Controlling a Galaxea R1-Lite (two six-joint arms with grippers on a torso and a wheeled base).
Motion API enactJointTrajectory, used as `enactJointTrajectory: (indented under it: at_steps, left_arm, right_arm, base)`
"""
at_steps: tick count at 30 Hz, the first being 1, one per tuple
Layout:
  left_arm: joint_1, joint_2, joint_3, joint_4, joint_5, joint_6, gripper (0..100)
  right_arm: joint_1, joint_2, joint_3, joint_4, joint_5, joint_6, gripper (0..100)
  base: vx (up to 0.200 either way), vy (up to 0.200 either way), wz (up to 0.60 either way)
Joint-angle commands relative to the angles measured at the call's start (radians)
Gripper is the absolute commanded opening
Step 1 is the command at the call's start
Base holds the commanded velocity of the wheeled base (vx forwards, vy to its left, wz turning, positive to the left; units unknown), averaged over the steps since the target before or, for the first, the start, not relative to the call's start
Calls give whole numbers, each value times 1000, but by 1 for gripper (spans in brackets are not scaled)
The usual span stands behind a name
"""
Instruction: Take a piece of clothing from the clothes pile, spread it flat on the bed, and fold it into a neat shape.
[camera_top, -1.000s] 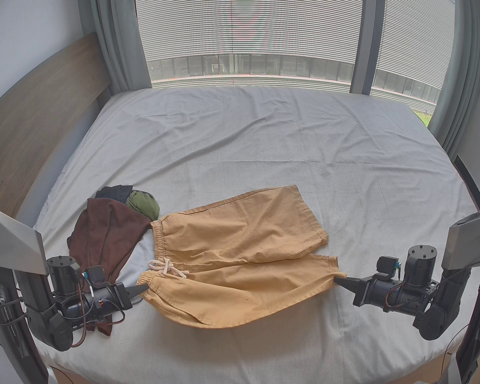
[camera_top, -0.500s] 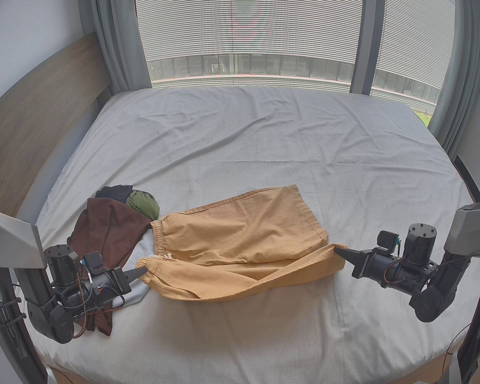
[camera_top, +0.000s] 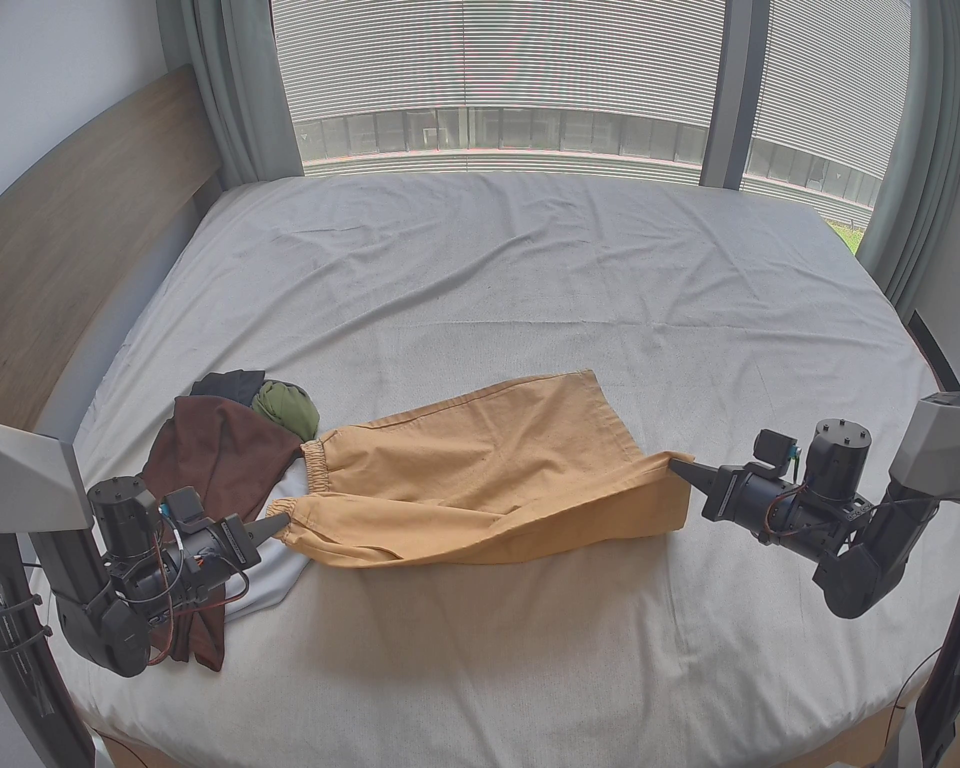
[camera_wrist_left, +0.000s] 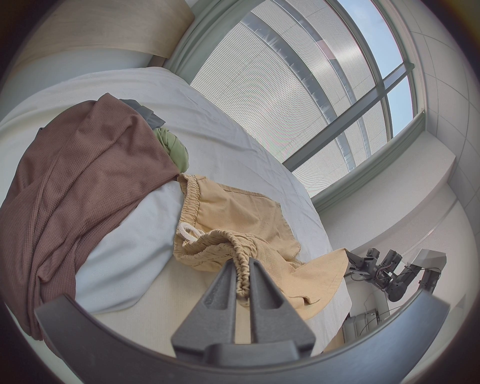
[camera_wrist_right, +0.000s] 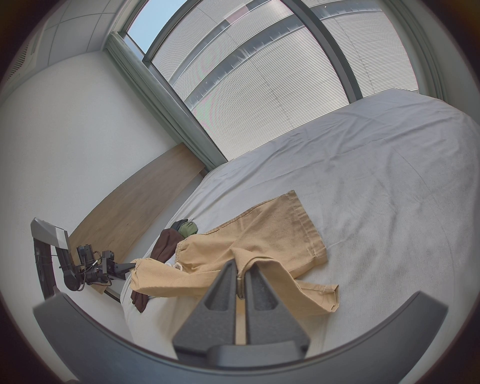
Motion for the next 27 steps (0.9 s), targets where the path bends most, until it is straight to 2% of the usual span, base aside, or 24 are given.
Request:
enactJointTrajectory:
  at_steps: [1, 7, 14, 19, 27]
  left_arm:
    - [0, -1, -22, -1, 6, -14, 0]
    - [0, 1, -46, -1, 12, -41, 0]
    - [-6, -1, -100, -1, 64, -113, 0]
    - [-7, 1, -117, -1, 67, -127, 0]
    - [-18, 15, -157, 1, 126, -178, 0]
  right_arm:
    - [-14, 0, -66, 39, 1, 5, 0]
    - [-16, -3, -154, 109, 1, 9, 0]
    - [-23, 0, -286, 221, 1, 9, 0]
    - [-23, 6, -395, 304, 1, 9, 0]
    - [-22, 48, -565, 431, 1, 9, 0]
  base:
    - [0, 0, 0]
    - [0, 0, 0]
    - [0, 0, 0]
    - [0, 0, 0]
    - [0, 0, 0]
